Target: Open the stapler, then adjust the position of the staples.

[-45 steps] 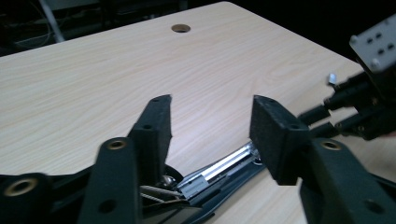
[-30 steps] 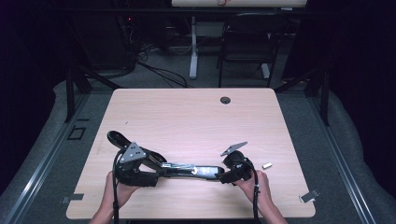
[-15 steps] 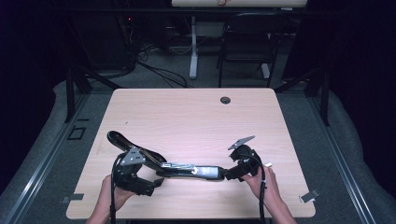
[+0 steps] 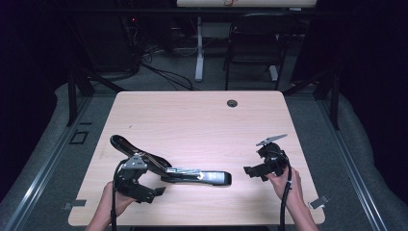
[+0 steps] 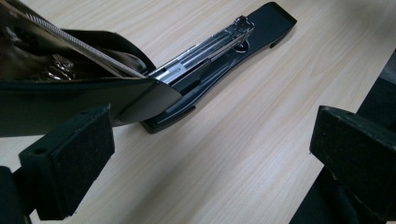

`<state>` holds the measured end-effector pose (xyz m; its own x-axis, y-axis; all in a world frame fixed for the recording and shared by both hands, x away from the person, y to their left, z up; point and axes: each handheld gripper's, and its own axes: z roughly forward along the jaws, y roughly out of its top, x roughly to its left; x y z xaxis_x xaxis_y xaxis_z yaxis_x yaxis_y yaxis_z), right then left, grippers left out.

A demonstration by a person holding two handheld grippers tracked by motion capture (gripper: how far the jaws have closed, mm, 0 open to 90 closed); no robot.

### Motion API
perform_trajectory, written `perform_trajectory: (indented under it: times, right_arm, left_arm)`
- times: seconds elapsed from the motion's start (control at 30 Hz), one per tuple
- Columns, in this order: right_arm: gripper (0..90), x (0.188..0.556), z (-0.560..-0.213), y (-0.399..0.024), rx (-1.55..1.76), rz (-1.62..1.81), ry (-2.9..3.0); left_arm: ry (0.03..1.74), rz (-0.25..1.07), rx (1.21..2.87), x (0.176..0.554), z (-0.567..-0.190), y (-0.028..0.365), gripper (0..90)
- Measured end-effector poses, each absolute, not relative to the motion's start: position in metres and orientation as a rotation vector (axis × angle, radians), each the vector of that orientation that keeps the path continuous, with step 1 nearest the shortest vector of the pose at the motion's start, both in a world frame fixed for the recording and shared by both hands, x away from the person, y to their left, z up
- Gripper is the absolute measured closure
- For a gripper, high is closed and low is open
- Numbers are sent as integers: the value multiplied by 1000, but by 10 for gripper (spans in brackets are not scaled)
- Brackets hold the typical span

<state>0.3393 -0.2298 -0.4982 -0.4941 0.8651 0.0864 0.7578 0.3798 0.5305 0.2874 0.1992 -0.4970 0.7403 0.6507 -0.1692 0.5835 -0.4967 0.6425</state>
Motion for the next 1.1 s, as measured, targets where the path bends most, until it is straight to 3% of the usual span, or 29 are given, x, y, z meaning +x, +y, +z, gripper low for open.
perform_trajectory:
  times: [0.2, 0.6, 0.87, 0.97, 1.1]
  right_arm:
    - [29, 343, -499, -241, 1501, 797, 2418]
    - [44, 348, -504, -259, 1575, 778, 2388]
    - [51, 350, -505, -272, 1642, 763, 2342]
    - [71, 351, -506, -277, 1659, 746, 2328]
    - [162, 352, -509, -281, 1692, 696, 2332]
  left_arm:
    - [890, 65, 2281, 290, -503, 198, 0]
    - [960, 79, 2242, 298, -503, 210, 0]
    - [918, 55, 2271, 296, -504, 207, 0]
    - [917, 48, 2273, 294, -503, 207, 0]
    - [929, 39, 2274, 294, -504, 207, 0]
